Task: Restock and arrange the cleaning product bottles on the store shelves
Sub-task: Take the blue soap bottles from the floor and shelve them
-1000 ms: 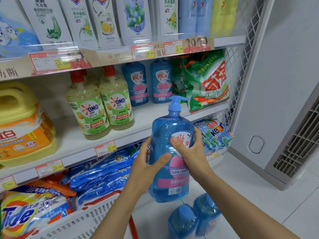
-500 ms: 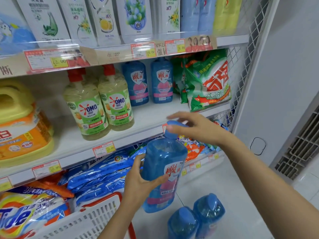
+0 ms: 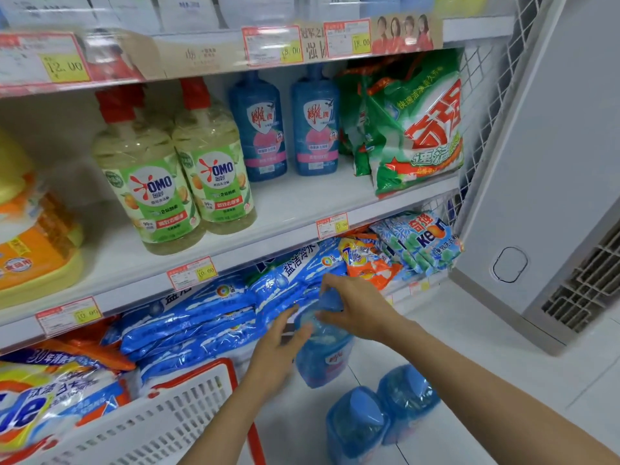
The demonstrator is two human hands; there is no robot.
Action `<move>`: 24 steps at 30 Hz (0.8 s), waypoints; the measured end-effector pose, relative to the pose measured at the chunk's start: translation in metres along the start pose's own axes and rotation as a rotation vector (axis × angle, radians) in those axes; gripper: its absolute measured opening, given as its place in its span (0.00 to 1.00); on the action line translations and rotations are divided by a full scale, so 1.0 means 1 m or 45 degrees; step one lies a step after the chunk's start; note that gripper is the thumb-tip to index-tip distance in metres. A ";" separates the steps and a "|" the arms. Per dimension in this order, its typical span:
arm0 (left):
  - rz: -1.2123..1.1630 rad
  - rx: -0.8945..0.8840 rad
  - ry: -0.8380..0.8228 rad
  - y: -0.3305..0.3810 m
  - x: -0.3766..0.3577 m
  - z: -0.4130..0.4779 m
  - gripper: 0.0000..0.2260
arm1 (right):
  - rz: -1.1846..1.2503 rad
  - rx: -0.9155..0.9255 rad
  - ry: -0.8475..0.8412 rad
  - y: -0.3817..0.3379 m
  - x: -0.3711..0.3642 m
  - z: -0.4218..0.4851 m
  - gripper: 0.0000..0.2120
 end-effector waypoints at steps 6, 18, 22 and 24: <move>0.148 0.198 -0.077 -0.065 -0.027 0.016 0.15 | -0.003 -0.171 -0.188 0.039 -0.064 -0.005 0.16; 0.299 0.314 -0.107 -0.118 -0.039 0.015 0.15 | 0.011 -0.224 -0.437 0.065 -0.117 -0.008 0.19; 0.616 0.237 -0.249 -0.102 -0.032 0.012 0.16 | 0.010 -0.247 -0.508 0.062 -0.120 -0.006 0.20; 0.811 0.149 -0.271 -0.084 -0.023 0.015 0.20 | 0.014 -0.266 -0.585 0.062 -0.113 -0.005 0.22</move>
Point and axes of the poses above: each hand's wrist, its own z-axis towards the middle knuckle, its own x-axis out of the back of the hand, y = z × x, the point moved 2 cm from there along z, towards the middle knuckle, and after that the axes turned 4 degrees about -x, right-handed, at the moved point
